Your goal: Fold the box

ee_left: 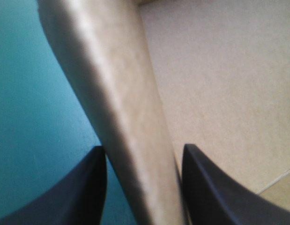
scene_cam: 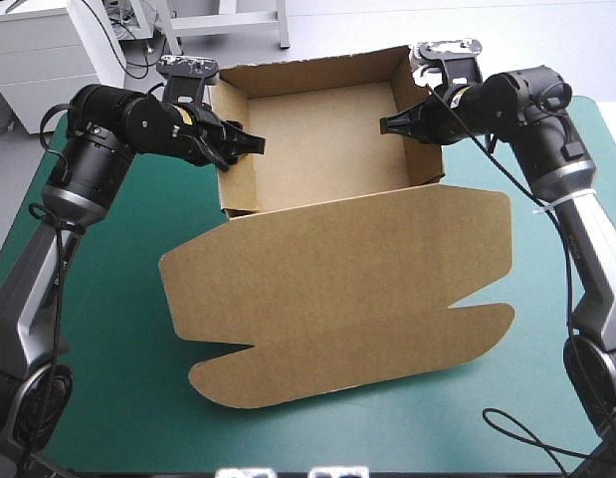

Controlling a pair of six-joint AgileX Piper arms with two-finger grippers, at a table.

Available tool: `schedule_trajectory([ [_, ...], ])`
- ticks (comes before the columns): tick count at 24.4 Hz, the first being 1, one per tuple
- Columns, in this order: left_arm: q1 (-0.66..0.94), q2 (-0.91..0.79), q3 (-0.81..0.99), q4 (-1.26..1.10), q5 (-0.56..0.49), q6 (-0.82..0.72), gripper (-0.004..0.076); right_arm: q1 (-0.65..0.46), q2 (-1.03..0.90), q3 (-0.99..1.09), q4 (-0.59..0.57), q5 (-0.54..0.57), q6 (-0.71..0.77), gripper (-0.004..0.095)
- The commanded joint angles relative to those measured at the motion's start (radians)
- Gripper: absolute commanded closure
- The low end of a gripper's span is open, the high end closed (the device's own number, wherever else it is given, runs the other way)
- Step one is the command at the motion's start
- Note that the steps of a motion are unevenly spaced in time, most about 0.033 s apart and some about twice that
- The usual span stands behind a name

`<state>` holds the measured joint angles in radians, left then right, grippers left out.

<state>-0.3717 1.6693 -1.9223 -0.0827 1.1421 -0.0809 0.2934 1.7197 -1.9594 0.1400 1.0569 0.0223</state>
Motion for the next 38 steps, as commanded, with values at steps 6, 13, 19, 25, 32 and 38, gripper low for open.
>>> schedule_trajectory([
  [6, -0.003, -0.028, -0.030, -0.031, -0.091, 0.053, 0.0731, 0.002, -0.058, -0.029, 0.043, -0.047, -0.022, 0.0921],
  [13, -0.003, 0.058, -0.030, -0.031, -0.020, 0.073, 0.0731, 0.002, -0.017, -0.029, -0.016, 0.086, -0.042, 0.0921],
  [19, -0.033, 0.197, -0.030, 0.017, 0.060, 0.115, 0.0731, 0.002, 0.152, -0.029, 0.002, 0.191, -0.035, 0.0921],
  [25, -0.051, 0.330, -0.030, 0.142, 0.126, 0.124, 0.0731, 0.002, 0.269, -0.029, -0.002, 0.191, -0.022, 0.0921],
  [32, -0.051, 0.348, -0.030, 0.142, 0.129, 0.128, 0.0731, 0.002, 0.280, -0.029, -0.025, 0.191, -0.022, 0.0921],
  [38, -0.051, 0.348, -0.030, 0.142, 0.145, 0.132, 0.0731, 0.002, 0.292, -0.019, -0.013, 0.193, -0.022, 0.0921],
])
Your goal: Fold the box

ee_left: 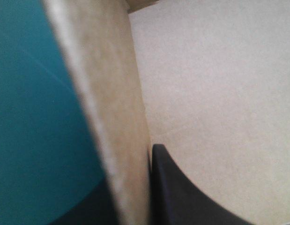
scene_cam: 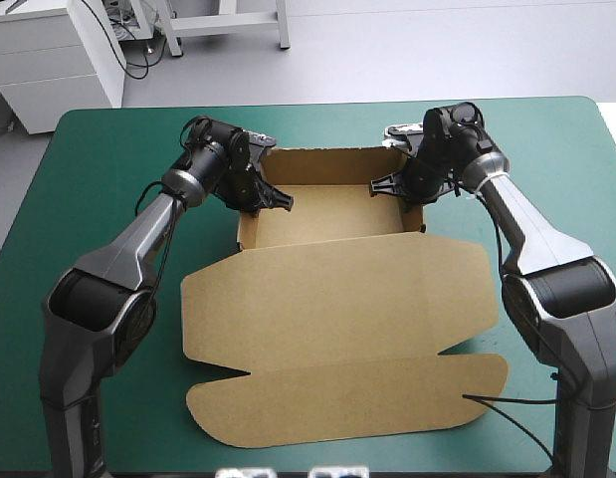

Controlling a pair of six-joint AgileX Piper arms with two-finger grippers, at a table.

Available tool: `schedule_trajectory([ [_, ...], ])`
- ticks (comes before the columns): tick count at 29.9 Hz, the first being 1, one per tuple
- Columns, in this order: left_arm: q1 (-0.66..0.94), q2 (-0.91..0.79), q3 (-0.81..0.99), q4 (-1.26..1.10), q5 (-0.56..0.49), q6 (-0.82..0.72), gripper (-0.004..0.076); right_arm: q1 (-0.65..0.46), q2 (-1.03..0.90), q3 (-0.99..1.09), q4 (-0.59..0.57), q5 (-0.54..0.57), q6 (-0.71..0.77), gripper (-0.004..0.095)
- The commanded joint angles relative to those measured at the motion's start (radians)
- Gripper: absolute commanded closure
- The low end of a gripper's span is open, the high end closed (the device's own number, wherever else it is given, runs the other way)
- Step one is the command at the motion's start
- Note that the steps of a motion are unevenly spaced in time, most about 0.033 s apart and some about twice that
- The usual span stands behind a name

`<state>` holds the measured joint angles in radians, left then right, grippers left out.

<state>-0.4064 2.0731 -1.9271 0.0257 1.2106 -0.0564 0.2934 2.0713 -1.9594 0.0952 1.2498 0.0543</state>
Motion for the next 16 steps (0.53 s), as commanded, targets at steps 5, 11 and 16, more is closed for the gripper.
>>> schedule_trajectory([
  [5, -0.017, -0.056, -0.025, 0.039, 0.076, 0.107, 0.0730, 0.002, -0.060, 0.034, -0.002, 0.000, -0.048, 0.0922],
  [11, -0.017, -0.056, -0.025, 0.027, 0.076, 0.135, 0.0636, 0.002, -0.060, 0.065, 0.000, 0.000, -0.054, 0.0921],
  [16, -0.017, -0.056, -0.025, -0.002, 0.076, 0.145, 0.0397, 0.002, -0.060, 0.065, 0.000, 0.000, -0.054, 0.0811],
])
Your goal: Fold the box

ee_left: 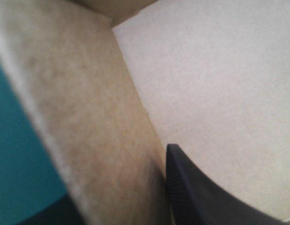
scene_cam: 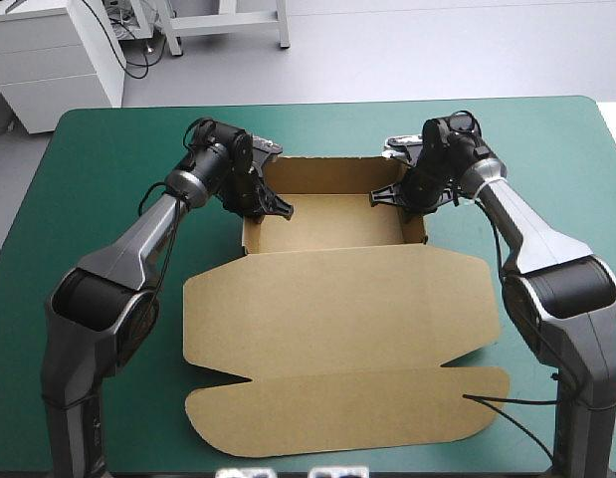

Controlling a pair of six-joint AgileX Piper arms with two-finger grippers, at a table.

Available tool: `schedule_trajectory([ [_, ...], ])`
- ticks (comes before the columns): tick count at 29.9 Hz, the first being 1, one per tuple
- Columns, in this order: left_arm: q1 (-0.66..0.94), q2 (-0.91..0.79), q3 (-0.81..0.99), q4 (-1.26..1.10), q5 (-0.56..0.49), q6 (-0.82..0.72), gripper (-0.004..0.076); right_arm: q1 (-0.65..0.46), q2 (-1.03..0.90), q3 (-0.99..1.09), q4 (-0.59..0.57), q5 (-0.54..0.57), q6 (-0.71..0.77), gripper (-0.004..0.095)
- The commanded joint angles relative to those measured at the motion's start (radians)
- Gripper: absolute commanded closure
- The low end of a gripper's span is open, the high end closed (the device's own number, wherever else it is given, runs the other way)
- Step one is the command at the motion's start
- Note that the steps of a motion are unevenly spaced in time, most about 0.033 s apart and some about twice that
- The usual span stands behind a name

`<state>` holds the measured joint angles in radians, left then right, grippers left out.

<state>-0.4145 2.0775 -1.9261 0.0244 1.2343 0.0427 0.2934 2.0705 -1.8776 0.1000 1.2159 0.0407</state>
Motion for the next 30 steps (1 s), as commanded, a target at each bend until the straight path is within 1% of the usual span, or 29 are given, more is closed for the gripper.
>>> schedule_trajectory([
  [1, -0.008, -0.061, -0.026, 0.000, 0.053, 0.046, 0.0344, 0.002, -0.061, -0.017, -0.002, 0.034, -0.041, 0.0741],
  [2, -0.008, -0.062, -0.026, 0.000, 0.053, 0.046, 0.0298, 0.002, -0.064, -0.017, 0.002, 0.034, -0.041, 0.0674],
  [4, -0.008, -0.066, -0.026, 0.005, 0.053, 0.046, 0.0237, 0.002, -0.071, -0.017, 0.006, 0.034, -0.059, 0.0466],
  [5, -0.008, -0.071, -0.026, 0.008, 0.053, 0.046, 0.0227, 0.002, -0.078, -0.017, 0.006, 0.034, -0.065, 0.0355],
  [7, -0.008, -0.078, -0.026, 0.008, 0.053, 0.046, 0.0227, 0.002, -0.089, -0.024, 0.006, 0.034, -0.067, 0.0190],
  [8, -0.008, -0.083, -0.026, 0.008, 0.053, 0.046, 0.0227, 0.002, -0.094, -0.028, 0.007, 0.034, -0.069, 0.0136],
  [9, -0.008, -0.088, -0.026, 0.008, 0.053, 0.046, 0.0227, 0.002, -0.102, -0.030, 0.007, 0.034, -0.069, 0.0109],
  [17, -0.008, -0.179, -0.026, 0.006, 0.053, 0.054, 0.0227, 0.002, -0.195, -0.034, 0.007, 0.032, -0.092, 0.0156],
  [22, -0.008, -0.264, -0.026, 0.011, 0.053, 0.042, 0.0239, 0.002, -0.251, -0.034, 0.007, 0.032, -0.103, 0.0166],
  [24, -0.008, -0.305, -0.026, -0.002, 0.055, 0.043, 0.0283, 0.002, -0.268, -0.034, 0.007, 0.032, -0.110, 0.0166],
  [25, -0.008, -0.339, -0.021, -0.016, 0.055, 0.047, 0.0319, 0.002, -0.276, -0.034, 0.009, 0.032, -0.110, 0.0166],
  [27, -0.008, -0.391, -0.011, -0.031, 0.055, 0.082, 0.0407, 0.002, -0.284, -0.034, 0.009, 0.032, -0.110, 0.0166],
  [28, -0.008, -0.433, 0.001, -0.031, 0.055, 0.107, 0.0477, 0.002, -0.284, -0.034, 0.009, 0.032, -0.110, 0.0166],
  [30, -0.008, -0.500, 0.036, -0.018, 0.055, 0.143, 0.0580, 0.002, -0.282, -0.034, 0.009, 0.032, -0.112, 0.0166],
])
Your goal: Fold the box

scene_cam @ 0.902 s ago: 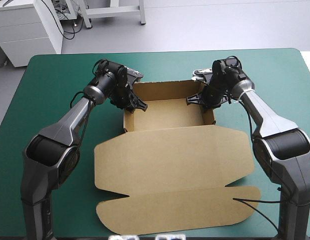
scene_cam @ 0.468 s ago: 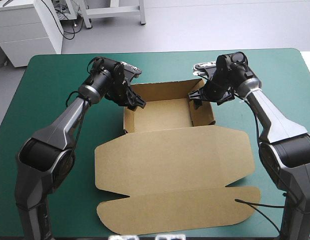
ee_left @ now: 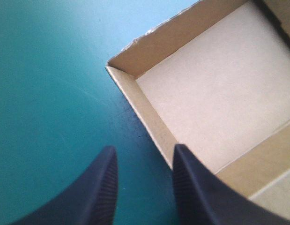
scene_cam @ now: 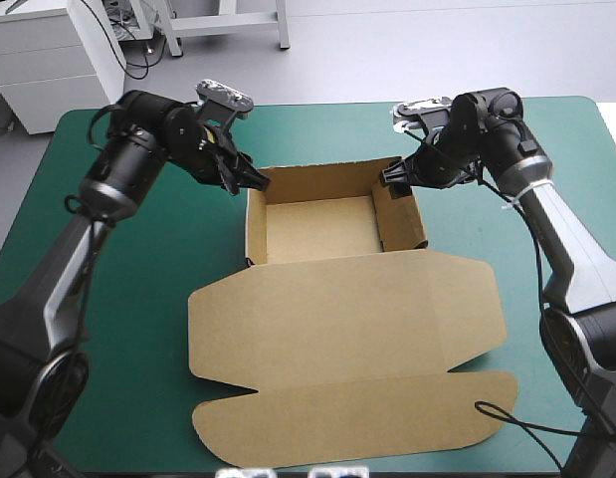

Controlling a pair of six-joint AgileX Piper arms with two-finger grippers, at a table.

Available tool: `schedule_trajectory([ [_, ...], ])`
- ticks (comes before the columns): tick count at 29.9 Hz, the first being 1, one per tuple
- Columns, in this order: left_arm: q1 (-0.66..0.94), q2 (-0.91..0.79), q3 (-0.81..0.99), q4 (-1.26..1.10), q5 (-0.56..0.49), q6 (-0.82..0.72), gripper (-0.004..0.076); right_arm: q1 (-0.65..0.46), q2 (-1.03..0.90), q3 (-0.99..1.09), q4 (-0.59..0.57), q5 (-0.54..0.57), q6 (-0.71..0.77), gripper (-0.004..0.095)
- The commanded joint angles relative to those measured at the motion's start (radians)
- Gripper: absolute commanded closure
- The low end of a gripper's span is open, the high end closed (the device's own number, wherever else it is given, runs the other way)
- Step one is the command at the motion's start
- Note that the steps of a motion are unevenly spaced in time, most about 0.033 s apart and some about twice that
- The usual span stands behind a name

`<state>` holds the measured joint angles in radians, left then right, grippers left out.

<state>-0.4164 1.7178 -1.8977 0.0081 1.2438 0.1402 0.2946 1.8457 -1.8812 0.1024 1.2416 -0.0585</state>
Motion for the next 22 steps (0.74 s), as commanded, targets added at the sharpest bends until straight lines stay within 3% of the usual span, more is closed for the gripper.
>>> schedule_trajectory([
  [1, -0.007, -0.178, 0.031, 0.012, 0.045, 0.062, 0.0630, 0.001, -0.055, -0.030, 0.007, 0.006, -0.017, 0.0166],
  [5, -0.007, -0.335, 0.164, 0.080, 0.045, 0.085, 0.0722, 0.001, -0.046, -0.028, 0.008, 0.006, -0.027, 0.0166],
  [14, -0.007, -0.671, 0.686, 0.116, 0.045, 0.092, 0.0722, 0.001, 0.024, -0.028, 0.031, 0.006, -0.042, 0.0166],
  [22, -0.007, -0.866, 1.026, 0.134, 0.004, 0.039, 0.0722, 0.001, 0.113, -0.028, 0.037, 0.004, -0.049, 0.0166],
])
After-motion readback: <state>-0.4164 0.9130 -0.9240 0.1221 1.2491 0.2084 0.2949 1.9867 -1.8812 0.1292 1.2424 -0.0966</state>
